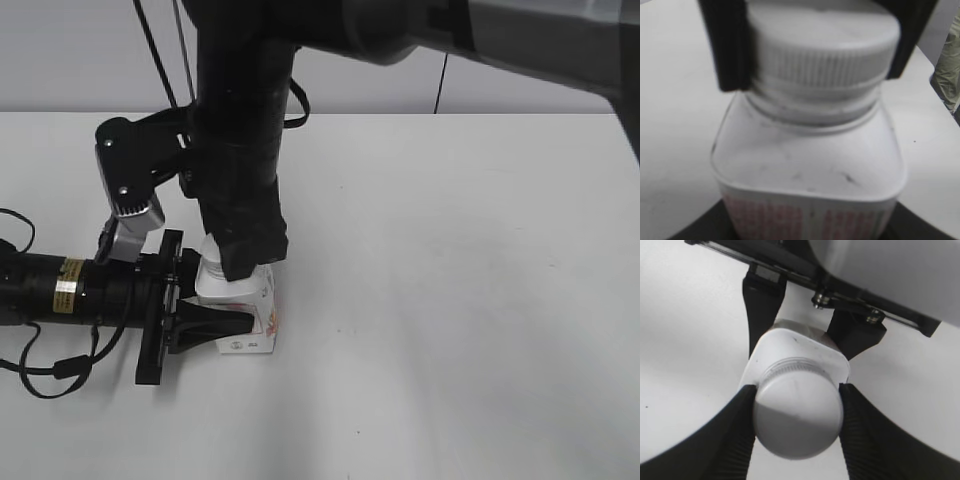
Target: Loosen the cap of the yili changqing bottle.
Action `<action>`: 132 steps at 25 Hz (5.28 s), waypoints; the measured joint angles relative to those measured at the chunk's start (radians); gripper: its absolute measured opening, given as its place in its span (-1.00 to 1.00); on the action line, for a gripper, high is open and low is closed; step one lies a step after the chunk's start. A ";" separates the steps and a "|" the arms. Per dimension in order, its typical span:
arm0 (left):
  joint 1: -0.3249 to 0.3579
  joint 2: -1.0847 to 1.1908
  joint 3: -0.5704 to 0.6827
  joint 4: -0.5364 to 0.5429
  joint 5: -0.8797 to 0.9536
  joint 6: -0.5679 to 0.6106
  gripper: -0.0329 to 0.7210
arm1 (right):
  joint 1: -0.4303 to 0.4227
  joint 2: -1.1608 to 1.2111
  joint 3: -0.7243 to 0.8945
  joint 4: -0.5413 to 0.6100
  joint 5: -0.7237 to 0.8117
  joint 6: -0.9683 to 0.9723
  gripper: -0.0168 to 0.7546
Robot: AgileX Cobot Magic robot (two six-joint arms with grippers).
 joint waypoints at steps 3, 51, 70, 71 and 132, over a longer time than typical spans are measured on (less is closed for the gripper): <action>0.001 0.000 -0.002 -0.002 -0.003 -0.001 -0.06 | 0.000 0.000 -0.006 -0.003 0.001 0.000 0.06; 0.001 0.001 -0.002 0.007 0.043 -0.003 -0.06 | -0.299 -0.125 -0.014 -0.146 -0.031 1.198 0.05; 0.001 0.000 -0.002 0.008 0.043 -0.003 -0.06 | -0.592 -0.263 0.452 -0.103 -0.111 1.276 0.05; 0.001 0.000 -0.002 0.008 0.043 -0.003 -0.06 | -0.593 -0.263 0.499 -0.099 -0.147 1.287 0.05; 0.119 -0.161 -0.001 0.222 0.211 -0.239 0.65 | -0.594 -0.236 0.820 -0.174 -0.659 1.410 0.54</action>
